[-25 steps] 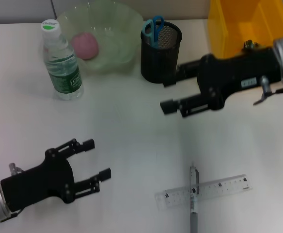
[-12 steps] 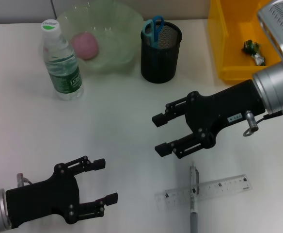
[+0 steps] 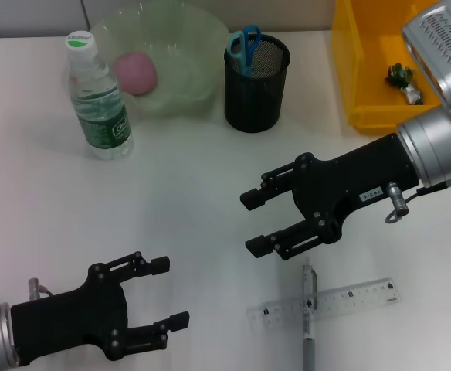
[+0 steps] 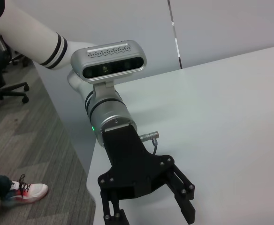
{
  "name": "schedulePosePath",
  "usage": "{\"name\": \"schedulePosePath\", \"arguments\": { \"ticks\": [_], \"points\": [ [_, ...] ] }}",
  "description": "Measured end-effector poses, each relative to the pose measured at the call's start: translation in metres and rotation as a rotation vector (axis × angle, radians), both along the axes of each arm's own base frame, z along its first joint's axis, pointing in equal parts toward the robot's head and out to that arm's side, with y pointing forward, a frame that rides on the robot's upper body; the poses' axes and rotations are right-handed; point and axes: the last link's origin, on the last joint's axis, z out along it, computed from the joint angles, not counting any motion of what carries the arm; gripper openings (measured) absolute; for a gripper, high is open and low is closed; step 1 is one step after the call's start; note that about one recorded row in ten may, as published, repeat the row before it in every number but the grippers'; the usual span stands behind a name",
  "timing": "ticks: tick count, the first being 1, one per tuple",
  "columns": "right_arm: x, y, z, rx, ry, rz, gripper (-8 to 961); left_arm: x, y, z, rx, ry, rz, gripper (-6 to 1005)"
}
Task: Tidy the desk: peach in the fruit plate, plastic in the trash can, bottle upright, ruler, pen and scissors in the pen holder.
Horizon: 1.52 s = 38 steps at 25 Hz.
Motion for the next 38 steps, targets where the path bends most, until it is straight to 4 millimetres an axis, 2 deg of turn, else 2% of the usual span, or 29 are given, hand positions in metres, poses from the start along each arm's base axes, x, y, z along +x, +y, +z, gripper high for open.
{"name": "schedulePosePath", "arguments": {
  "ticks": [9,18,20,25,38],
  "points": [
    [-0.003,-0.001,-0.002,-0.017,-0.012,0.023,702,0.000,-0.001,-0.001,-0.003,0.003,-0.001,801],
    [-0.023,0.005,0.000,-0.071,-0.211,0.113,701,0.000,-0.002,-0.003,-0.018,0.008,-0.009,801],
    [-0.031,0.006,-0.007,-0.099,-0.297,0.161,701,0.001,-0.002,-0.003,-0.020,0.009,-0.011,801],
    [-0.041,0.001,-0.018,-0.151,-0.380,0.244,702,0.001,-0.002,-0.004,-0.023,0.012,-0.019,801],
    [-0.047,-0.010,-0.037,-0.192,-0.486,0.375,690,0.004,0.002,-0.007,-0.030,0.025,-0.041,800]
  ]
}}
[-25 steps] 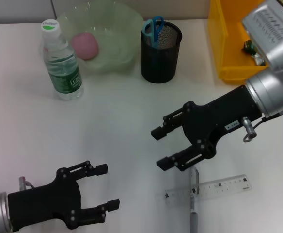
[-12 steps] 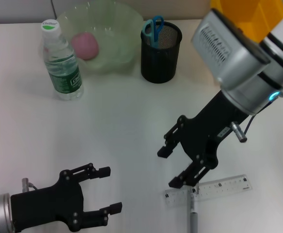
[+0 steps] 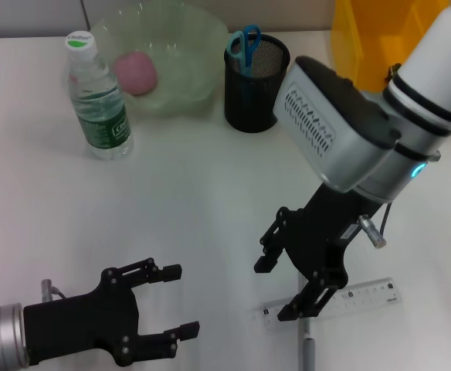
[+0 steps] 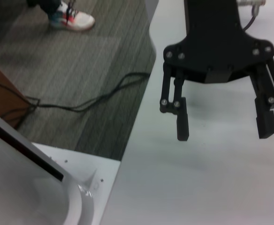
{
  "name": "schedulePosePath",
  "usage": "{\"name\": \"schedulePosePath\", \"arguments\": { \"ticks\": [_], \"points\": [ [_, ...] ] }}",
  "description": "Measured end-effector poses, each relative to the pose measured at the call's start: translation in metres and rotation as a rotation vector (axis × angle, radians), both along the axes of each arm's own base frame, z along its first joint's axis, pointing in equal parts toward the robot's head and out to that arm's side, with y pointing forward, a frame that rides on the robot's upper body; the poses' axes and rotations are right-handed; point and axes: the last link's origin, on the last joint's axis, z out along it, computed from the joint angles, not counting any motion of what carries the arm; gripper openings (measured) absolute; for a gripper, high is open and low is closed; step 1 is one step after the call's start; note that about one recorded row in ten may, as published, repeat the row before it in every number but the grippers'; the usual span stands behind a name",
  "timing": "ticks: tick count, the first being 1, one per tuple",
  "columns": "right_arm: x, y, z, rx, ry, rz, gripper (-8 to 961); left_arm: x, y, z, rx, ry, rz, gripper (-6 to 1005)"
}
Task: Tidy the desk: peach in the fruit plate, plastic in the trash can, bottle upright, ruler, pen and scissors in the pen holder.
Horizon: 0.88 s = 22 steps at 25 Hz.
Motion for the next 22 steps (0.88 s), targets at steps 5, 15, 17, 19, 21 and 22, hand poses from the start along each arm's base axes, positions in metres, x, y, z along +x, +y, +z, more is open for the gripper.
{"name": "schedulePosePath", "arguments": {
  "ticks": [5,15,17,19,21,22],
  "points": [
    [0.001,0.000,-0.005,0.014,-0.026,0.037,688,0.000,0.002,-0.002,-0.005,0.011,-0.006,800],
    [0.000,-0.001,-0.010,0.021,-0.063,0.072,684,0.000,0.003,-0.002,-0.010,0.021,-0.006,800],
    [0.000,-0.001,-0.010,0.019,-0.066,0.074,683,0.000,0.004,-0.003,-0.011,0.022,-0.003,800],
    [-0.001,-0.001,-0.011,0.019,-0.067,0.076,682,0.000,0.003,-0.003,-0.012,0.022,-0.002,800],
    [-0.001,-0.001,-0.011,0.017,-0.070,0.079,681,0.000,0.003,-0.003,-0.012,0.021,-0.001,800],
    [0.000,-0.002,-0.012,0.013,-0.075,0.083,681,0.000,0.003,-0.004,-0.013,0.022,0.002,800]
  ]
}}
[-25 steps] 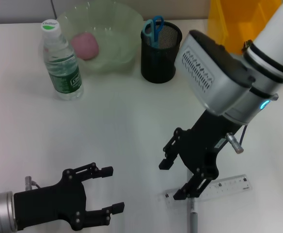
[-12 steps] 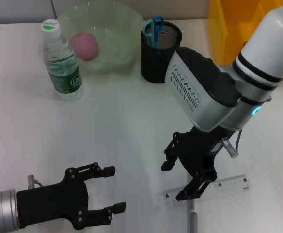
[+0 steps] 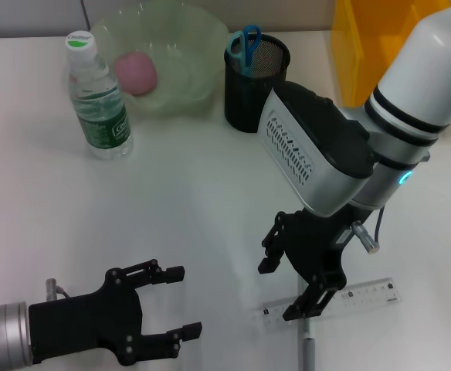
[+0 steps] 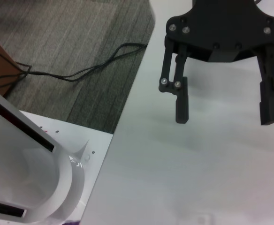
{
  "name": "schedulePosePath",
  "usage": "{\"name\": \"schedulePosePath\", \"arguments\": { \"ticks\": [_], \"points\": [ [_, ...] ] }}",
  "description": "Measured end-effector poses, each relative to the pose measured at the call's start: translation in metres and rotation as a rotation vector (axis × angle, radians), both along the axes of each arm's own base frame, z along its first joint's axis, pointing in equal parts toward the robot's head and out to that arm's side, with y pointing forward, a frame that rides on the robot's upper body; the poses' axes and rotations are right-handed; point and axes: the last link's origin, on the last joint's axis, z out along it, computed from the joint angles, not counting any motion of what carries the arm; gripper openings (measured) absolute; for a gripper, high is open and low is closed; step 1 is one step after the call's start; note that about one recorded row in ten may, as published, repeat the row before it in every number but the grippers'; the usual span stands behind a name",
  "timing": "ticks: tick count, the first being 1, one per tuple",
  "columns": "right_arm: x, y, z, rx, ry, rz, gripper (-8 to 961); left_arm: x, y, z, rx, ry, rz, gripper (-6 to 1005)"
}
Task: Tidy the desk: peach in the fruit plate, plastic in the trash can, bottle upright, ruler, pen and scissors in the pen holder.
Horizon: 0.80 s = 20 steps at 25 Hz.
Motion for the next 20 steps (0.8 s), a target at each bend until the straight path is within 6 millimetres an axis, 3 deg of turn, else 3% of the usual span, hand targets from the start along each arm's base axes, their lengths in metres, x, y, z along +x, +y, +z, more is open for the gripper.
{"name": "schedulePosePath", "arguments": {
  "ticks": [20],
  "points": [
    [0.006,-0.012,-0.016,-0.024,-0.051,0.064,672,-0.001,0.000,-0.003,-0.002,0.004,0.014,799]
  ]
}}
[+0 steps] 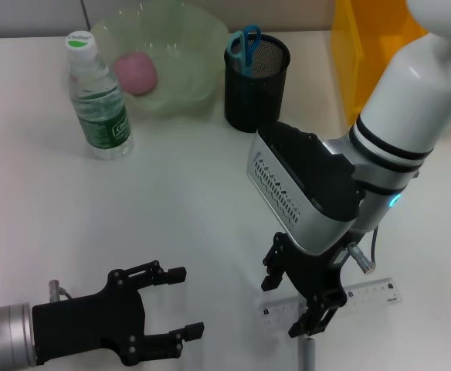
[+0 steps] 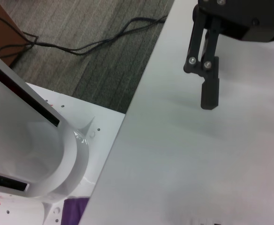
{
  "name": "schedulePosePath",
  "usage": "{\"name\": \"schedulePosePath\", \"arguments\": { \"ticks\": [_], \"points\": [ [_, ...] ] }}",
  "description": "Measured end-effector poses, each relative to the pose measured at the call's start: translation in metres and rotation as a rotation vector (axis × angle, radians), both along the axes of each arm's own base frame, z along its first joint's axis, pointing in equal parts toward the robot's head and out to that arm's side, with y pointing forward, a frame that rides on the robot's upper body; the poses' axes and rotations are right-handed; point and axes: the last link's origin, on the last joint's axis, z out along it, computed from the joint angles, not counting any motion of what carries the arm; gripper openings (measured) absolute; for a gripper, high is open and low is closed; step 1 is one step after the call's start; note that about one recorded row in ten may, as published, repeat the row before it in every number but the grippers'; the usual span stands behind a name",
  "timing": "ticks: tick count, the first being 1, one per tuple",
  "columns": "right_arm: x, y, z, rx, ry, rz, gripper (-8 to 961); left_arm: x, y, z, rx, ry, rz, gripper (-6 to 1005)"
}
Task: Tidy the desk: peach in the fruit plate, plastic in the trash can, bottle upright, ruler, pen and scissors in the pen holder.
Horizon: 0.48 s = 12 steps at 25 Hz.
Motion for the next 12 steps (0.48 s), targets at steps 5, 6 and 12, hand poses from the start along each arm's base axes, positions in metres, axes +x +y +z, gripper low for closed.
{"name": "schedulePosePath", "arguments": {
  "ticks": [5,6,12],
  "points": [
    [0.0019,-0.0039,-0.0037,-0.006,-0.002,0.006,670,0.0006,-0.0001,-0.0007,-0.006,-0.004,0.008,799],
    [0.0019,-0.0039,-0.0037,-0.006,-0.002,0.006,670,0.0006,-0.0001,-0.0007,-0.006,-0.004,0.008,799],
    [0.0034,-0.0077,-0.0091,-0.003,-0.002,0.017,667,0.0003,-0.0001,-0.0003,-0.007,-0.004,0.009,799]
  ]
}}
